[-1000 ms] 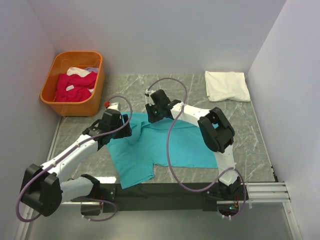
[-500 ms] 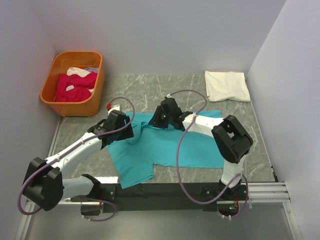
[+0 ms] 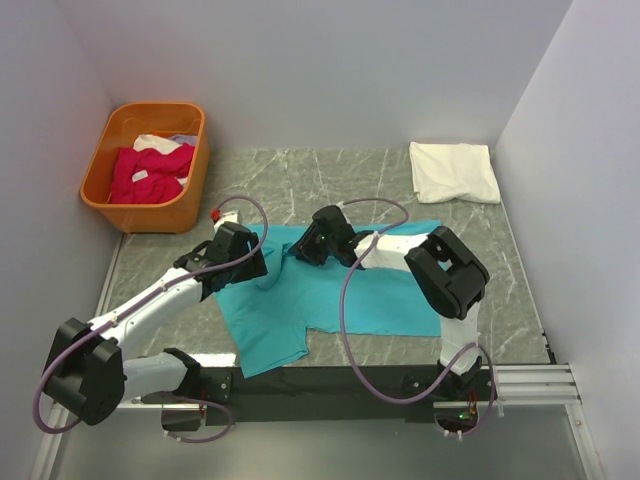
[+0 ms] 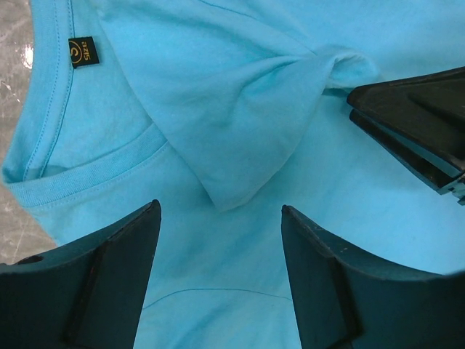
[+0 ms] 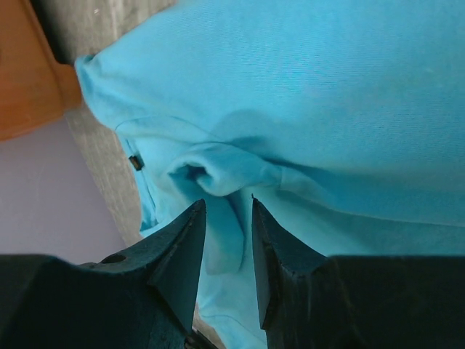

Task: Fold and stack the t-shirts
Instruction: Fold the tshirt

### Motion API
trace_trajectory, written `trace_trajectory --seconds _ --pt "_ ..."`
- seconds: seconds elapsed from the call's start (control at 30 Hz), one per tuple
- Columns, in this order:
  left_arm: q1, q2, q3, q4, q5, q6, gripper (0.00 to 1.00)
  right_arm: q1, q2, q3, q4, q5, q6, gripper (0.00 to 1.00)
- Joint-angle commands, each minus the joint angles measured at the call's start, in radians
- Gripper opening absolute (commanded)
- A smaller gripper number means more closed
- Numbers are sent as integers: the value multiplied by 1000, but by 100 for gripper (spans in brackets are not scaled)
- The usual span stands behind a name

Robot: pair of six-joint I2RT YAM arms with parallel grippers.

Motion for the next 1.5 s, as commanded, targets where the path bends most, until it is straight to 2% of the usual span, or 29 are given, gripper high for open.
trace_trajectory --seconds 0.0,1.13,1.27,1.4,1.47 --pt "-2 -28 -7 29 -8 -11 73 13 27 22 26 40 83 39" --pt "-2 -12 -44 39 38 -27 73 36 84 109 20 96 198 41" --pt "-2 -2 -42 41 52 -28 72 34 89 108 15 96 195 38" --pt "-2 22 -33 39 75 -33 71 36 86 103 3 89 189 26" --pt "-4 31 -32 39 81 -37 72 36 84 97 4 89 189 24"
